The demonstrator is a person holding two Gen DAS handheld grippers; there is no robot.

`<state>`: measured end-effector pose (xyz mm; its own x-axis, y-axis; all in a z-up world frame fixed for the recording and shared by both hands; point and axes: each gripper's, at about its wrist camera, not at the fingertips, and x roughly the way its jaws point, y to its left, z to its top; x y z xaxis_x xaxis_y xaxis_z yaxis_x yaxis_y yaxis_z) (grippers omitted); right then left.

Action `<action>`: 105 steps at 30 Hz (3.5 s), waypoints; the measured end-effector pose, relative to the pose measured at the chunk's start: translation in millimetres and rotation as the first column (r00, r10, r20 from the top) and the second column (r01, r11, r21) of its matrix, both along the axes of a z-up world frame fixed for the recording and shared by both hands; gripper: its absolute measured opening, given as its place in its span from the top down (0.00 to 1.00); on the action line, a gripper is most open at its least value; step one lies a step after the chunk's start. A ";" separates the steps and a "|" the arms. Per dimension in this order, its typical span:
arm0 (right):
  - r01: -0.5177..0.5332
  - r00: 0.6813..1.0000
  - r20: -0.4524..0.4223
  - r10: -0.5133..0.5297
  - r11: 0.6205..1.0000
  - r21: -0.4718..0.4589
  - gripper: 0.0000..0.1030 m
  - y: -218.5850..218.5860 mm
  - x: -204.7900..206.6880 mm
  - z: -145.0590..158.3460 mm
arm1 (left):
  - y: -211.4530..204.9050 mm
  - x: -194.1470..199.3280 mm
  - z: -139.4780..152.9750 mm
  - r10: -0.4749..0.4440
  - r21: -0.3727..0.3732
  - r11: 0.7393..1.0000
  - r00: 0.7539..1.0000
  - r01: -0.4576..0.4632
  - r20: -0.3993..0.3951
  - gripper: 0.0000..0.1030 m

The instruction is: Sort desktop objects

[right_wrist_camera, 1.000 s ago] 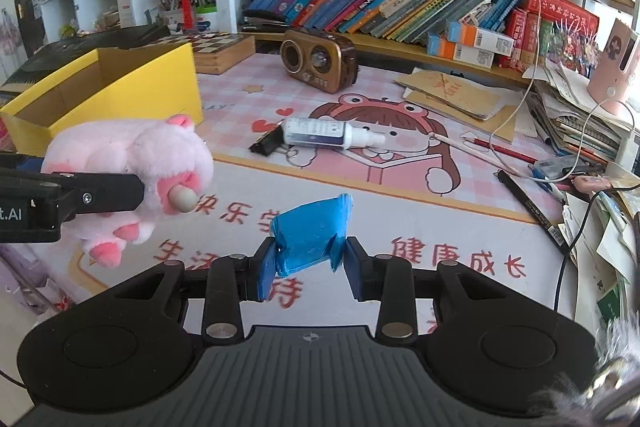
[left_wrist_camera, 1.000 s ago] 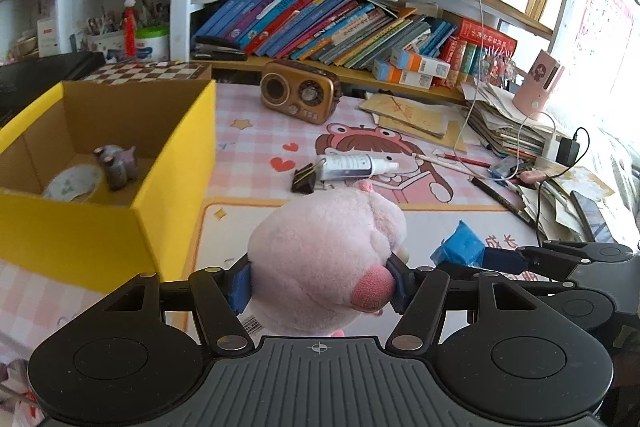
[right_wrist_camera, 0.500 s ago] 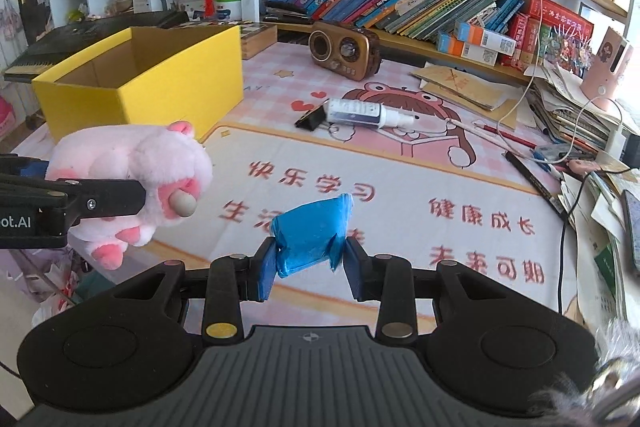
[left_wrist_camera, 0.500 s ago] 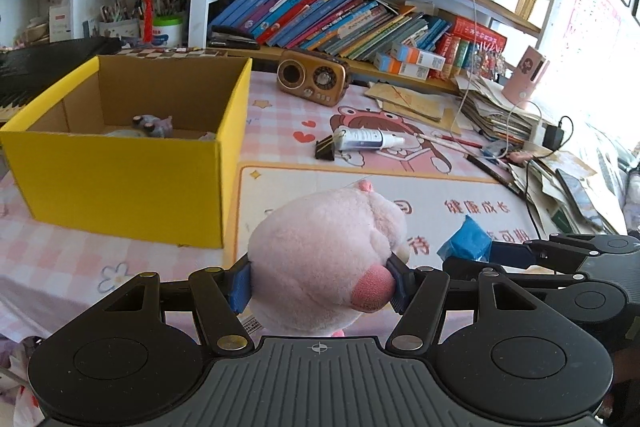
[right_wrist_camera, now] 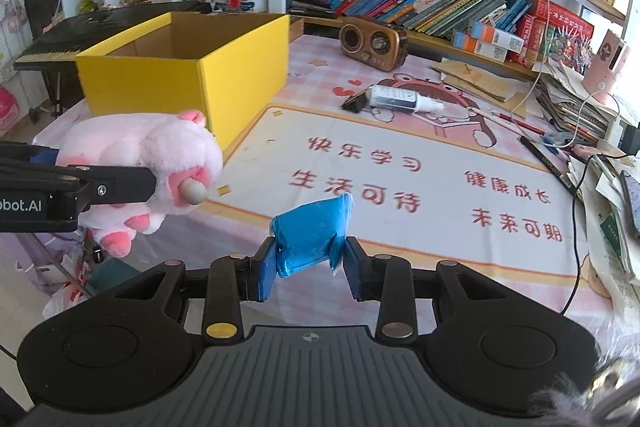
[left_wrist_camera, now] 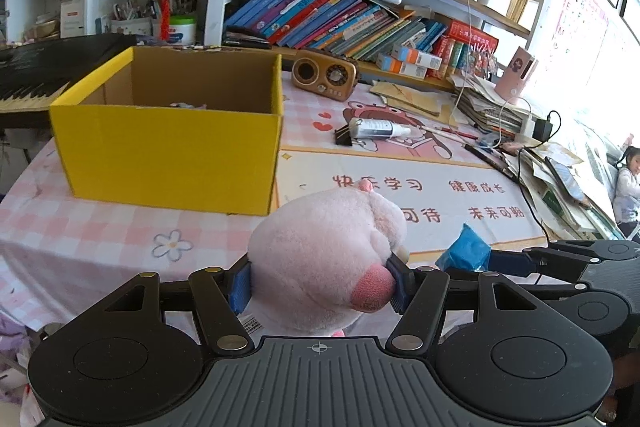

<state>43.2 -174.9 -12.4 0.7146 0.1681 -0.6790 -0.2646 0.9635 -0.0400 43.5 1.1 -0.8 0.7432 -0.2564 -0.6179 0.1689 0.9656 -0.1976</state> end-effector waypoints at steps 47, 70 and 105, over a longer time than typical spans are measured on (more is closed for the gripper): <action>-0.209 0.977 -0.033 0.209 0.978 0.013 0.69 91.0 -23.1 -5.2 | 75.3 -47.5 -0.9 0.112 0.001 0.994 0.994 -0.112 -0.001 0.39; -0.236 0.972 0.012 0.235 0.972 0.020 0.69 90.7 -6.0 6.7 | 78.0 -32.8 13.6 0.141 -0.007 0.990 0.989 -0.141 0.039 0.39; -0.508 0.855 0.061 0.515 0.856 -0.099 0.69 137.4 222.4 61.7 | 110.3 177.5 66.7 0.281 -0.008 0.958 0.940 -0.285 0.195 0.38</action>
